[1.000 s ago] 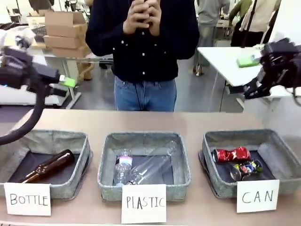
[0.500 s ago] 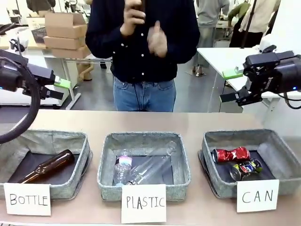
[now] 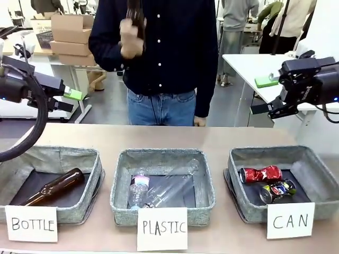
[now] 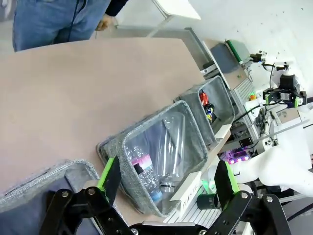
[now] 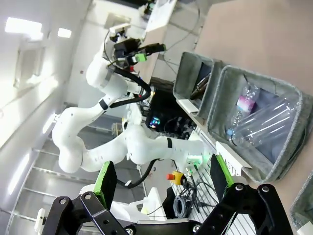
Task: Sort the can waste into the basket.
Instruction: Pick up the can waste from the table and place it in the right Fabric basket.
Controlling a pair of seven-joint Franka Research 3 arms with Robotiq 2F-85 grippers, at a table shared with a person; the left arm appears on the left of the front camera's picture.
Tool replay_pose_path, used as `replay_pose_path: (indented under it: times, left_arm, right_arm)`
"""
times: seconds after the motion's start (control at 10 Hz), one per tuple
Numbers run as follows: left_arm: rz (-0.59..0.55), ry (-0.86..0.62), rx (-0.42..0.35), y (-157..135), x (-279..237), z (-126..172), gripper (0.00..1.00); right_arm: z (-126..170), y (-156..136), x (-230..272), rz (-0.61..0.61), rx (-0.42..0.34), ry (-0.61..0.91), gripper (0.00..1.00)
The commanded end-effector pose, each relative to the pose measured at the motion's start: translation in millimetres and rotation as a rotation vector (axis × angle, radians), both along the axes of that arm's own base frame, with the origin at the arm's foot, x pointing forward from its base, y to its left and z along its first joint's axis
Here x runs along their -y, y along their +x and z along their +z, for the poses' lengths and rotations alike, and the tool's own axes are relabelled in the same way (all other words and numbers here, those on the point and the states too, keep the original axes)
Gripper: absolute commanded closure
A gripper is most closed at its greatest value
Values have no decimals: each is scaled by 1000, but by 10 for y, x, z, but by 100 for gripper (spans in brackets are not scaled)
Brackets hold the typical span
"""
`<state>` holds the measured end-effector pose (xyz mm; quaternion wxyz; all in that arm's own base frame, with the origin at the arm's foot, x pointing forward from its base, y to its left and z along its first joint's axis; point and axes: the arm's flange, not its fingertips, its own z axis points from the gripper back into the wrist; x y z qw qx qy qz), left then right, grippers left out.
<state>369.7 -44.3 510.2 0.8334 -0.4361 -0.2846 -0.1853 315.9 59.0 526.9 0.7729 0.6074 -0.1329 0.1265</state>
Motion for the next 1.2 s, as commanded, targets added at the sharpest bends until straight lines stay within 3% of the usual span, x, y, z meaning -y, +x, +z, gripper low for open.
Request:
replay_pose_path:
  times: [0.0, 1.1]
  left_arm:
    - [7, -7, 16, 4, -18, 13, 0]
    - [7, -7, 16, 4, -18, 13, 0]
  right_arm:
    - [26, 0, -3, -1, 5, 20, 0]
    - [26, 0, -3, -1, 5, 20, 0]
